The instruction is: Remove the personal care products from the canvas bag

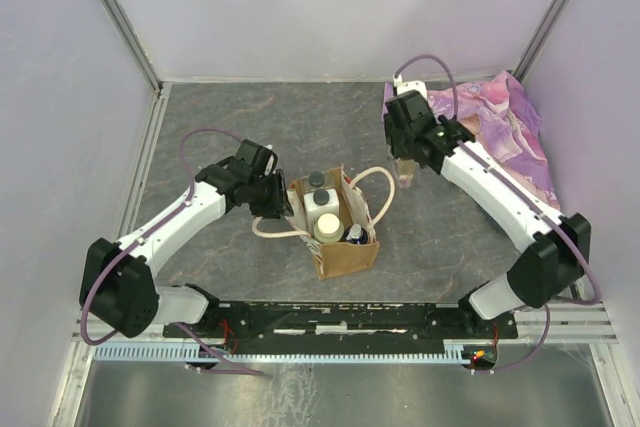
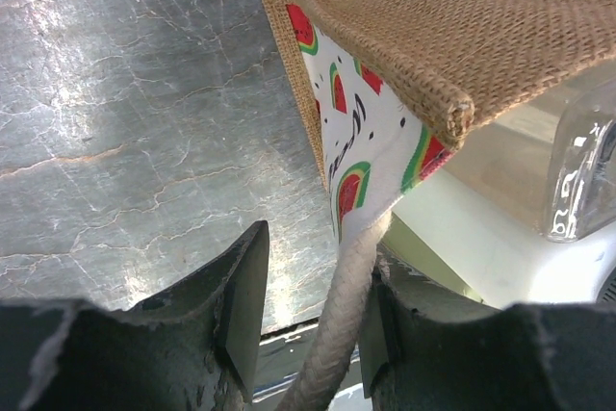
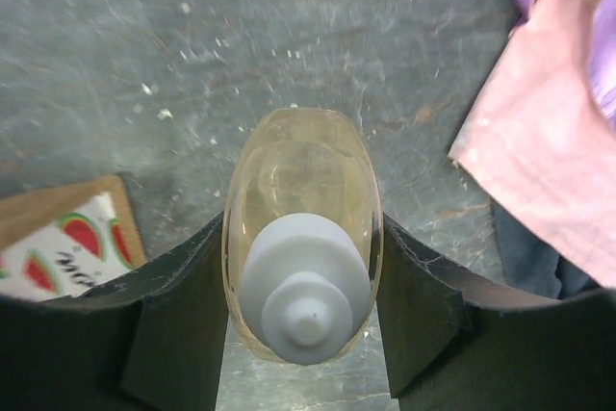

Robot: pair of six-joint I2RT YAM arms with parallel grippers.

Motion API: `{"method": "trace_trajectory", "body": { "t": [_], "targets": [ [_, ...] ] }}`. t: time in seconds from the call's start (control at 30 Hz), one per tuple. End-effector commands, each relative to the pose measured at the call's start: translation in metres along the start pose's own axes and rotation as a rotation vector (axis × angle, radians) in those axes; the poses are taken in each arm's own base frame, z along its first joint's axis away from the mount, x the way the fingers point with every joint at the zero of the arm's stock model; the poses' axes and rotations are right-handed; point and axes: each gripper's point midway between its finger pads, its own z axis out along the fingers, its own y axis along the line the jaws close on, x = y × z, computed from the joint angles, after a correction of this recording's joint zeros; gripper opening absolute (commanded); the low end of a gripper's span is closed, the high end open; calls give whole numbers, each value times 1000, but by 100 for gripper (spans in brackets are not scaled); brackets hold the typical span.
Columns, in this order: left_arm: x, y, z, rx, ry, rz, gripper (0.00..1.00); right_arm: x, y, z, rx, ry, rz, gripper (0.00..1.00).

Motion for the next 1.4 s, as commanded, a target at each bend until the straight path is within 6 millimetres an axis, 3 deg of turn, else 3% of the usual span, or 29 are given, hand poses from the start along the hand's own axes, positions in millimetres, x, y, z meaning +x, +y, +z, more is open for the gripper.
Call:
{"method": "trace_trajectory", "body": {
  "t": [0.0,0.2,0.4,0.5,0.6,0.67,0.8,0.87,0.93,1.03,1.17,1.37],
  "targets": [
    [5,7,-1,-3,6,38,3,-23,1,32,21,-156,91,50],
    [7,11,-1,-20,3,38,3,6,2,59,45,-108,100,51],
    [7,7,1,2,13,35,3,18,1,65,65,-62,96,77],
    [8,4,2,15,18,33,3,13,-6,55,81,-73,105,91],
    [7,4,1,19,12,34,3,-11,-9,27,44,-137,123,97],
    [6,3,0,21,10,32,3,-34,8,-4,-79,-192,120,96],
    [3,0,1,28,6,26,3,-64,70,-81,-323,-253,40,88],
    [2,-4,1,43,8,15,3,-74,91,-110,-401,-272,10,86],
    [3,-9,-1,71,11,-6,3,-75,106,-123,-464,-267,-6,86],
    [-2,-17,-7,102,-17,-23,3,-59,131,-123,-533,-201,-45,86],
    [-8,-24,-14,128,-40,-36,3,-21,161,-94,-569,-65,-100,93],
    [-10,-29,-22,152,-60,-45,3,13,197,-68,-629,33,-109,97]
  ]
}}
